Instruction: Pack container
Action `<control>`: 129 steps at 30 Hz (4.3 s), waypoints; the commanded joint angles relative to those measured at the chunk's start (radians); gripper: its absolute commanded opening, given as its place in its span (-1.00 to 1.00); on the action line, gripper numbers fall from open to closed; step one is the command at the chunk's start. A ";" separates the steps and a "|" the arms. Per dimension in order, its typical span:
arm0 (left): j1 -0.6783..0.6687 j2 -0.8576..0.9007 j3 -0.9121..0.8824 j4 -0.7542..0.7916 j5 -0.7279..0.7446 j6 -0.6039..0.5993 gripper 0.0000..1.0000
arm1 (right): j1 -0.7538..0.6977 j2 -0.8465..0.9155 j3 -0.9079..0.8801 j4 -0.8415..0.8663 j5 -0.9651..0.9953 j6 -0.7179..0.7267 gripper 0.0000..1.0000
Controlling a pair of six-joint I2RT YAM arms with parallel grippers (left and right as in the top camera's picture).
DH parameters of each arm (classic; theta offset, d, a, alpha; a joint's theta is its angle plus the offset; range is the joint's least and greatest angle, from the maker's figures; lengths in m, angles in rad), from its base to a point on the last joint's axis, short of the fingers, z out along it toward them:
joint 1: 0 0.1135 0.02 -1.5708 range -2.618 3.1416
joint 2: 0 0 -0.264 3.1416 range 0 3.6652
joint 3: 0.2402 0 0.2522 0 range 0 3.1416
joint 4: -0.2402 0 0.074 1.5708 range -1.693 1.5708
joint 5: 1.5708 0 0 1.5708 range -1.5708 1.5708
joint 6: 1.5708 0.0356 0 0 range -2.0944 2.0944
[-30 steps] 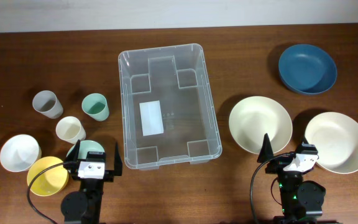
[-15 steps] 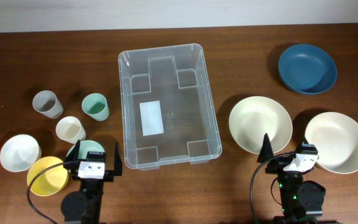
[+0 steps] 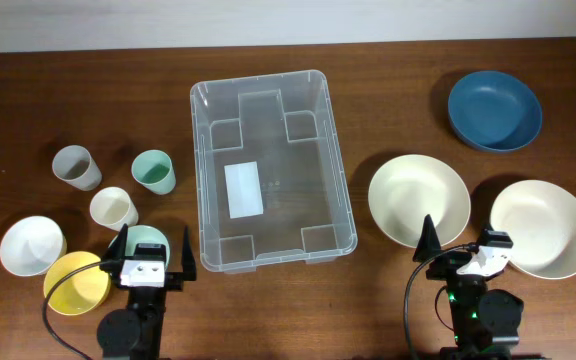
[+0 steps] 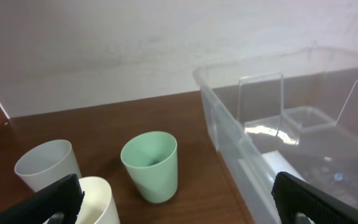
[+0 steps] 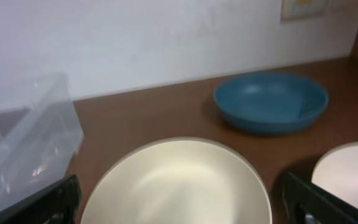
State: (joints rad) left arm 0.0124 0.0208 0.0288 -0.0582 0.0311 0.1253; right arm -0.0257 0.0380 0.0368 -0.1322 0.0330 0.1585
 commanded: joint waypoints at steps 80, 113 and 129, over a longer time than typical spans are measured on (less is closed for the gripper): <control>-0.003 1.158 1.131 -0.631 0.006 -0.069 0.87 | -0.273 1.912 1.204 -0.592 -0.274 -0.224 -0.92; 0.237 1.158 1.162 -0.697 0.008 -0.270 0.88 | 0.415 1.684 1.576 -0.505 0.034 -0.103 -0.92; 0.253 1.158 1.162 -0.728 0.010 -0.270 0.90 | 0.516 2.029 1.576 -0.288 0.124 -0.153 -0.92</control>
State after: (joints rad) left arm 0.2604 1.1728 1.1690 -0.7856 0.0273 -0.1326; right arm 0.4850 2.0647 1.6054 -0.4198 0.1097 0.0067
